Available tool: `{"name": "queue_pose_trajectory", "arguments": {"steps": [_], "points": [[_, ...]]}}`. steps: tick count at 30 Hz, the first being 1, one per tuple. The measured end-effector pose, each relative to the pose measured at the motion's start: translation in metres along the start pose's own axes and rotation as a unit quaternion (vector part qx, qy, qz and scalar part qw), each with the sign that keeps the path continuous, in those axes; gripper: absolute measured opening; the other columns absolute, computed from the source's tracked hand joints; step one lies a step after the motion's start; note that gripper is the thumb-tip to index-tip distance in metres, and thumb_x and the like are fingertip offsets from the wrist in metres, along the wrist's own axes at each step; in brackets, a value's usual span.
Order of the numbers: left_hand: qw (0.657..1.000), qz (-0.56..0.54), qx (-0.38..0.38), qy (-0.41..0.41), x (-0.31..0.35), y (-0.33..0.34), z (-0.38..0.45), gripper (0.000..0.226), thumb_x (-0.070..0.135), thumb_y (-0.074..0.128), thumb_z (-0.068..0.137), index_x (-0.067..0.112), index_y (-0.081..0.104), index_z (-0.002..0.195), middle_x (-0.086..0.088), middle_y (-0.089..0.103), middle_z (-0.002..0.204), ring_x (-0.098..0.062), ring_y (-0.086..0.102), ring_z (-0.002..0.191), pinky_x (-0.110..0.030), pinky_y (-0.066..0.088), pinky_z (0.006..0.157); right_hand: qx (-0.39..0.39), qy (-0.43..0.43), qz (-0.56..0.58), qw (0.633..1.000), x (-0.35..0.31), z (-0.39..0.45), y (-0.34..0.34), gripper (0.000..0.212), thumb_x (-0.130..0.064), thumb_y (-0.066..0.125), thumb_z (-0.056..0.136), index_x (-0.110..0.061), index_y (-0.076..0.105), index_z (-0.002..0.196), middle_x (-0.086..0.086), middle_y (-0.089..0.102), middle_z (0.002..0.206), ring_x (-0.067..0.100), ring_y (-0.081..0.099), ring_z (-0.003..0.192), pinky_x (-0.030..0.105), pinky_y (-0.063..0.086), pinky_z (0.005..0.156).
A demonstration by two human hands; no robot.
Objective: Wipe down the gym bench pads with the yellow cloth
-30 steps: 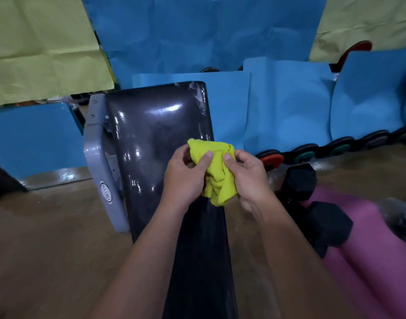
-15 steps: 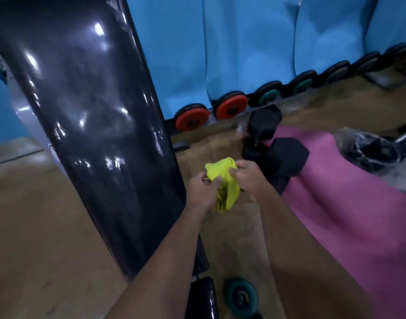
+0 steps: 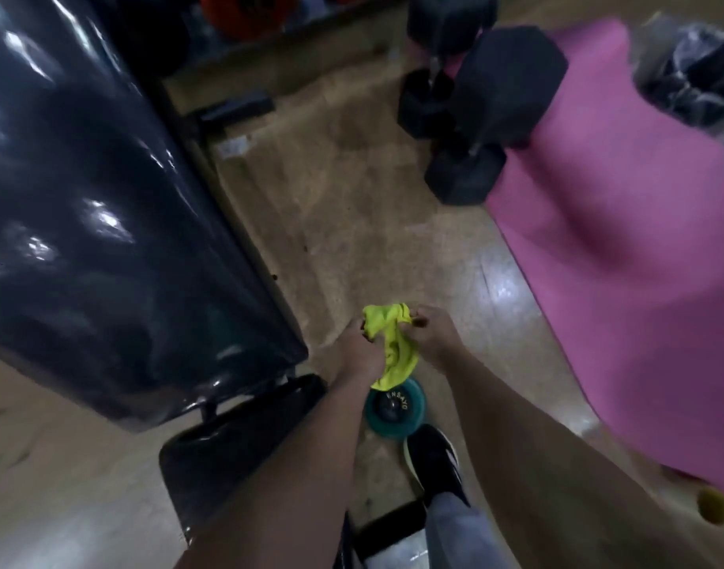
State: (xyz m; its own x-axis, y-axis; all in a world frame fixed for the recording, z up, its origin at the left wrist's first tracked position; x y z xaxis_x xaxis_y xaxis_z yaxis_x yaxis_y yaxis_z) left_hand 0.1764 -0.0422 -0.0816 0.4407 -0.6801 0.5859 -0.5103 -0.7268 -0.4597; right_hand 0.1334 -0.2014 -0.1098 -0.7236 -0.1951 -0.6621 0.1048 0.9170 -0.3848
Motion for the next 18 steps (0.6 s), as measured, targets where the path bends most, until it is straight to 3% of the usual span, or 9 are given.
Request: {"name": "queue_pose_trajectory", "arguments": {"steps": [3, 6, 8, 10, 12, 14, 18], "points": [[0.992, 0.12, 0.009, -0.022, -0.058, 0.039, 0.0, 0.042, 0.03, 0.058, 0.097, 0.022, 0.055, 0.138, -0.008, 0.062, 0.131, -0.032, 0.06, 0.117, -0.036, 0.049, 0.094, -0.001, 0.057, -0.042, 0.998, 0.082, 0.0, 0.028, 0.003, -0.021, 0.071, 0.085, -0.023, 0.073, 0.087, 0.0, 0.071, 0.081, 0.019, 0.067, 0.078, 0.033, 0.054, 0.076], [0.977, 0.195, -0.021, -0.09, -0.116, 0.07, -0.012, 0.054, 0.033, 0.059, 0.096, 0.027, 0.042, 0.147, -0.007, 0.052, 0.141, -0.03, 0.053, 0.127, -0.042, 0.047, 0.1, 0.022, 0.093, -0.071, 0.993, 0.122, -0.024, 0.046, 0.015, -0.013, 0.065, 0.092, -0.018, 0.074, 0.104, 0.011, 0.072, 0.095, 0.028, 0.067, 0.093, 0.03, 0.043, 0.075], [0.966, 0.227, -0.038, -0.121, -0.138, 0.083, -0.021, 0.068, 0.038, 0.061, 0.095, 0.026, 0.029, 0.153, -0.007, 0.038, 0.153, -0.031, 0.045, 0.135, -0.044, 0.043, 0.105, 0.039, 0.113, -0.122, 0.985, 0.142, -0.034, 0.052, 0.024, -0.019, 0.059, 0.098, -0.015, 0.066, 0.12, 0.015, 0.068, 0.113, 0.034, 0.065, 0.105, 0.03, 0.038, 0.074], [0.965, 0.232, -0.028, -0.119, -0.134, 0.083, -0.025, 0.076, 0.04, 0.063, 0.094, 0.025, 0.021, 0.155, -0.007, 0.029, 0.158, -0.031, 0.038, 0.139, -0.044, 0.041, 0.107, 0.052, 0.121, -0.162, 0.978, 0.152, -0.037, 0.052, 0.031, -0.025, 0.057, 0.1, -0.016, 0.056, 0.129, 0.016, 0.059, 0.126, 0.036, 0.06, 0.113, 0.034, 0.042, 0.078], [0.966, 0.23, -0.023, -0.118, -0.121, 0.075, -0.027, 0.079, 0.039, 0.065, 0.093, 0.025, 0.019, 0.156, -0.008, 0.029, 0.157, -0.031, 0.038, 0.139, -0.045, 0.04, 0.107, 0.029, 0.132, -0.216, 0.967, 0.152, -0.038, 0.049, 0.041, -0.03, 0.056, 0.101, -0.02, 0.046, 0.139, 0.014, 0.051, 0.137, 0.036, 0.055, 0.122, 0.04, 0.048, 0.091], [0.971, 0.205, -0.033, -0.122, -0.103, 0.061, -0.027, 0.082, 0.037, 0.068, 0.092, 0.025, 0.02, 0.157, -0.008, 0.031, 0.155, -0.03, 0.038, 0.139, -0.044, 0.04, 0.107, -0.001, 0.157, -0.261, 0.953, 0.14, -0.04, 0.04, 0.055, -0.039, 0.054, 0.102, -0.021, 0.034, 0.151, 0.014, 0.044, 0.148, 0.036, 0.048, 0.134, 0.044, 0.045, 0.104], [0.98, 0.166, -0.078, -0.073, -0.054, 0.029, -0.034, 0.075, 0.038, 0.067, 0.092, 0.024, 0.03, 0.156, -0.007, 0.041, 0.153, -0.029, 0.047, 0.136, -0.039, 0.045, 0.108, -0.019, 0.128, -0.263, 0.956, 0.07, -0.045, 0.018, 0.066, -0.043, 0.057, 0.101, -0.018, 0.031, 0.156, 0.017, 0.04, 0.153, 0.037, 0.047, 0.138, 0.041, 0.045, 0.107]]}}
Point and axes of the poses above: each hand's wrist, its own z-axis towards the middle knuckle, its own y-axis out of the palm, x = y × z, the point moved 9 cm from there along z, towards the middle knuckle
